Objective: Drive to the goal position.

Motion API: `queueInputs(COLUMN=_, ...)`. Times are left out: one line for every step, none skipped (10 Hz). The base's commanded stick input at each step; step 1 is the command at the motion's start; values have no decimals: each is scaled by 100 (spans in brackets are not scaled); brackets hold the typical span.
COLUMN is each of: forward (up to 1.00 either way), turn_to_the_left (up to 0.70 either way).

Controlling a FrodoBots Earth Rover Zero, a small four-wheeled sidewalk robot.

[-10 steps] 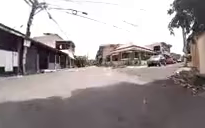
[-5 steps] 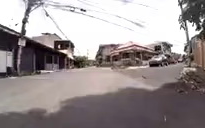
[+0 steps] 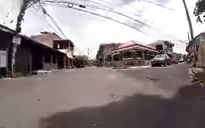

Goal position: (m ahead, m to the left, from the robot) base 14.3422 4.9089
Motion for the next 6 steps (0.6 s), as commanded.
queueInputs(forward=100, turn_to_the_left=0)
queueInputs(forward=100, turn_to_the_left=0)
queueInputs(forward=100, turn_to_the_left=0)
queueInputs(forward=100, turn_to_the_left=0)
queueInputs(forward=100, turn_to_the_left=0)
queueInputs(forward=100, turn_to_the_left=0)
